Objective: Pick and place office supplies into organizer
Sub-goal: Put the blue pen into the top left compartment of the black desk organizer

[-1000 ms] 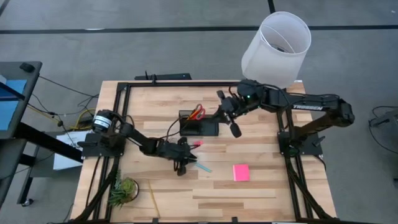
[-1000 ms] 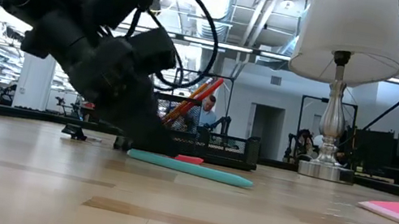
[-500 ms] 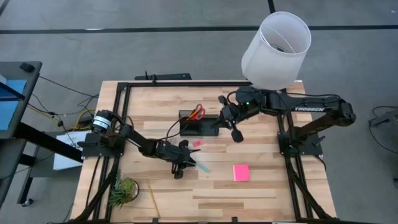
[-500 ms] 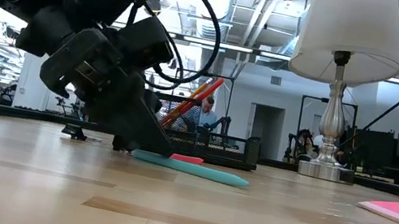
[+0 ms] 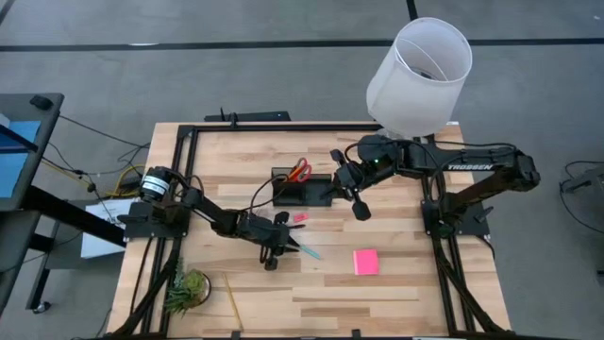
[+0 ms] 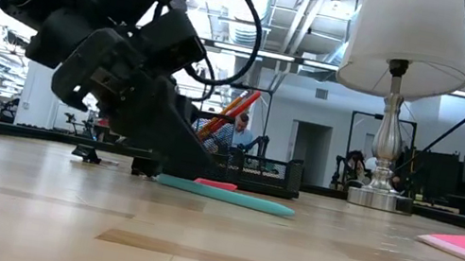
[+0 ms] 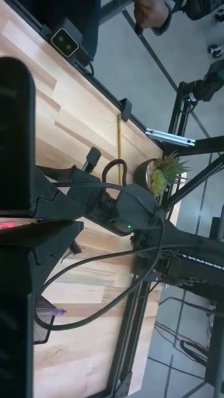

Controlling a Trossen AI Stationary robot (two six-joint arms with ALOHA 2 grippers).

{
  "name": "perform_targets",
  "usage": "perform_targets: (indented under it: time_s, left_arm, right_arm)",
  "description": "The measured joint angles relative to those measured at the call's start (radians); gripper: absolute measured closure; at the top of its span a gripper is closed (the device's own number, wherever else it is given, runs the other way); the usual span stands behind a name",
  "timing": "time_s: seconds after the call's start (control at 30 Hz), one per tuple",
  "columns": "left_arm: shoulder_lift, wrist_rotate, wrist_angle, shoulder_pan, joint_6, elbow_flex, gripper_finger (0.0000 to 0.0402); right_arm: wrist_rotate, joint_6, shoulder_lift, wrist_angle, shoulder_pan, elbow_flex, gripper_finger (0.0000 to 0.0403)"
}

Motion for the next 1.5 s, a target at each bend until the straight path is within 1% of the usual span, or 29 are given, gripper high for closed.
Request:
perform_targets:
  time_s: [0.13, 0.33, 0.53, 0.63, 0.73, 0.83, 1.0, 1.1, 1.17, 1.27, 1.37, 1.5]
  left_arm:
    - [0.0, -0.001, 0.001, 0.003, 0.007, 0.0, 0.034]
    - [0.0, -0.043, -0.046, 0.031, 0.025, 0.0, 0.034]
    - [0.0, 0.027, -0.046, 0.056, 0.025, 0.012, 0.034]
    - [0.003, 0.03, -0.07, 0.055, 0.017, 0.012, 0.034]
    - [0.026, 0.031, -0.06, 0.044, -0.007, 0.012, 0.034]
    - [0.075, 0.026, -0.006, 0.033, -0.02, 0.017, 0.034]
    - [0.214, 0.039, 0.215, 0.029, -0.12, 0.022, 0.034]
    - [0.279, -0.018, 0.332, 0.004, -0.176, 0.03, 0.034]
    - [0.304, -0.105, 0.357, -0.035, -0.175, 0.033, 0.034]
    - [0.313, -0.186, 0.359, -0.095, -0.164, 0.035, 0.034]
    - [0.3, -0.195, 0.343, -0.127, -0.152, 0.034, 0.034]
    - [0.256, -0.181, 0.284, -0.131, -0.169, 0.034, 0.034]
  right_arm:
    - [0.0, -0.001, 0.0, 0.0, -0.002, 0.0, 0.0403]
    - [0.0, -0.001, 0.0, 0.0, -0.002, 0.0, 0.0403]
    - [0.0, 0.0, 0.0, 0.0, -0.002, 0.0, 0.0403]
    - [0.0, 0.0, 0.0, 0.0, -0.002, 0.0, 0.0403]
    - [0.0, 0.0, 0.0, 0.0, -0.002, 0.0, 0.0403]
    - [0.0, 0.0, 0.0, -0.001, -0.002, 0.0, 0.0403]
    - [0.0, 0.0, 0.0, -0.01, -0.002, 0.0, 0.0403]
    - [0.0, 0.0, 0.0, -0.032, -0.002, 0.0, 0.0403]
    - [0.0, 0.0, 0.0, -0.046, -0.002, 0.0, 0.0403]
    - [0.0, -0.001, 0.0, -0.064, -0.002, 0.0, 0.0403]
    - [0.0, -0.001, 0.0, -0.071, -0.002, 0.0, 0.0403]
    - [0.0, -0.001, 0.0, -0.071, -0.002, 0.0, 0.0403]
